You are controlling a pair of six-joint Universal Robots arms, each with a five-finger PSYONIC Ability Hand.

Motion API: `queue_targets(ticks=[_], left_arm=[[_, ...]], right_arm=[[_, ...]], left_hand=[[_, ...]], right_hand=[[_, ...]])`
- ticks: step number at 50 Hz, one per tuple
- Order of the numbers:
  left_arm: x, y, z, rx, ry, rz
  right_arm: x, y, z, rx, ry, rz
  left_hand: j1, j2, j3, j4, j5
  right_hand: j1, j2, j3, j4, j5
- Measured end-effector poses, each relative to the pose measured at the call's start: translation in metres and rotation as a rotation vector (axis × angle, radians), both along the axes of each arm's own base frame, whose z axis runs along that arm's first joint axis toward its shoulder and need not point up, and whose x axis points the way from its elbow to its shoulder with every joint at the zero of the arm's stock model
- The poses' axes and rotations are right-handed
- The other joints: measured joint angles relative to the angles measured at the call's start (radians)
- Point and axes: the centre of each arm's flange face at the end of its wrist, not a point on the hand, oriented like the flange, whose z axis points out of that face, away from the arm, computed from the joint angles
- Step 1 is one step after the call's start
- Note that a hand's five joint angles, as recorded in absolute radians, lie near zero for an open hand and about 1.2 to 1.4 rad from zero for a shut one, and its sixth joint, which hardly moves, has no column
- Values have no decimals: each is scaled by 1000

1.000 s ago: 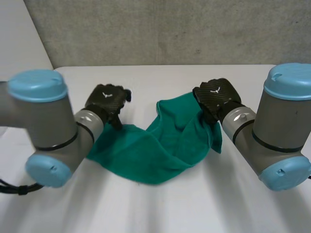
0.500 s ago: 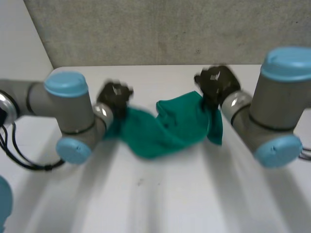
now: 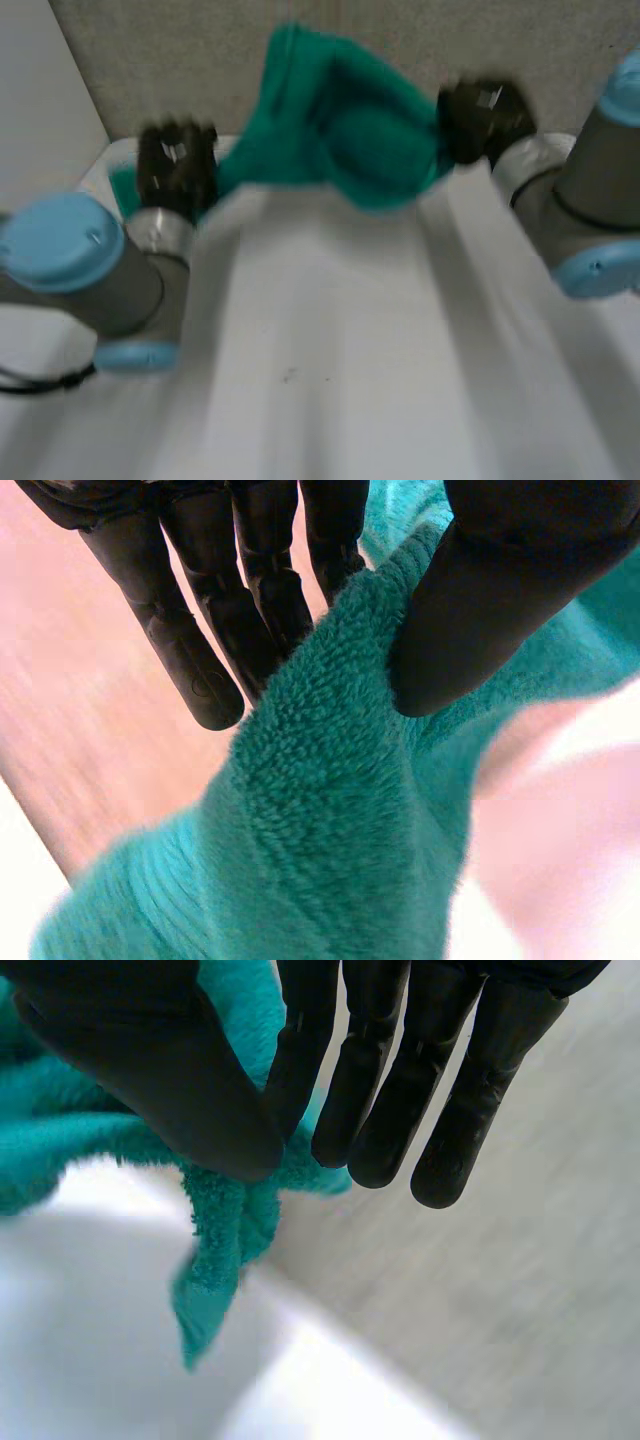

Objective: Fold the towel.

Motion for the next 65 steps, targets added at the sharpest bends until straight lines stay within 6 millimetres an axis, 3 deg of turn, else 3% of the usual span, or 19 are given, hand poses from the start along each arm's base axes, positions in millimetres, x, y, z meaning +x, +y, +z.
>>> queue_targets(ticks=[8, 10, 11, 14, 21, 26, 30, 33, 41, 46, 48, 49, 51, 52, 56, 62, 65], left_arm=[[13, 46, -75, 332, -186, -27], [17, 54, -81, 389, -219, -30], [20, 60, -82, 423, -238, -32], [25, 72, -75, 476, -270, -36], [30, 82, -34, 446, -259, -44], [26, 74, 4, 337, -201, -56], [16, 61, 13, 306, -182, -95], [9, 50, 11, 318, -183, -123], [1, 7, -24, 523, -219, -125], [6, -13, -47, 655, -222, -101], [7, -16, -54, 691, -218, -108], [8, -16, -56, 703, -216, -113], [8, -16, -58, 718, -212, -121], [9, -14, -58, 729, -202, -131], [14, -9, -44, 714, -164, -137], [24, 8, 1, 616, -85, -139], [27, 14, 11, 593, -72, -139]], right_arm=[[-3, 18, -85, 339, 142, 34], [-5, 20, -93, 367, 155, 32], [-6, 22, -96, 378, 160, 31], [-9, 25, -101, 396, 168, 26], [-14, 32, -96, 390, 166, 24], [-15, 38, -90, 375, 160, 29], [-16, 41, -88, 371, 160, 34], [-17, 43, -85, 365, 165, 37], [-25, 45, -77, 329, 212, 32], [-31, 45, -77, 320, 238, 24], [-34, 44, -78, 321, 246, 17], [-35, 44, -78, 322, 247, 14], [-37, 43, -78, 324, 248, 9], [-40, 41, -78, 324, 249, 0], [-44, 37, -74, 314, 252, -13], [-50, 36, -51, 252, 303, -22], [-52, 40, -43, 244, 342, -16]], left_hand=[[0, -27, -22, -25, 0], [-20, -77, -70, -73, -19], [-184, -256, -247, -239, -165], [-437, -495, -476, -485, -404], [-638, -711, -696, -708, -631], [-829, -912, -901, -910, -843], [-839, -928, -918, -926, -862], [-839, -928, -918, -926, -862], [-834, -911, -911, -912, -832], [-743, -824, -821, -821, -744], [-442, -567, -559, -559, -489], [-442, -567, -559, -559, -489], [-83, -196, -202, -200, -138], [-41, -138, -145, -142, -81], [-13, -9, -7, -4, 10], [-13, -4, -3, -1, 10], [-13, -4, -2, -1, 10]], right_hand=[[0, 0, 0, 0, 0], [0, 0, 0, 0, 0], [0, 0, 0, 0, 0], [0, 0, 0, 0, 0], [0, 0, 0, 0, 1], [0, 0, 0, 0, 1], [0, 0, 0, 0, 1], [0, 0, 0, 0, 2], [0, 0, 0, 0, 2], [0, 0, 0, 0, 2], [0, 0, 0, 0, 2], [0, 0, 0, 0, 2], [0, 0, 0, 0, 2], [0, 0, 0, 0, 2], [0, 0, 0, 0, 2], [0, 0, 0, 0, 2], [0, 0, 0, 0, 2]])
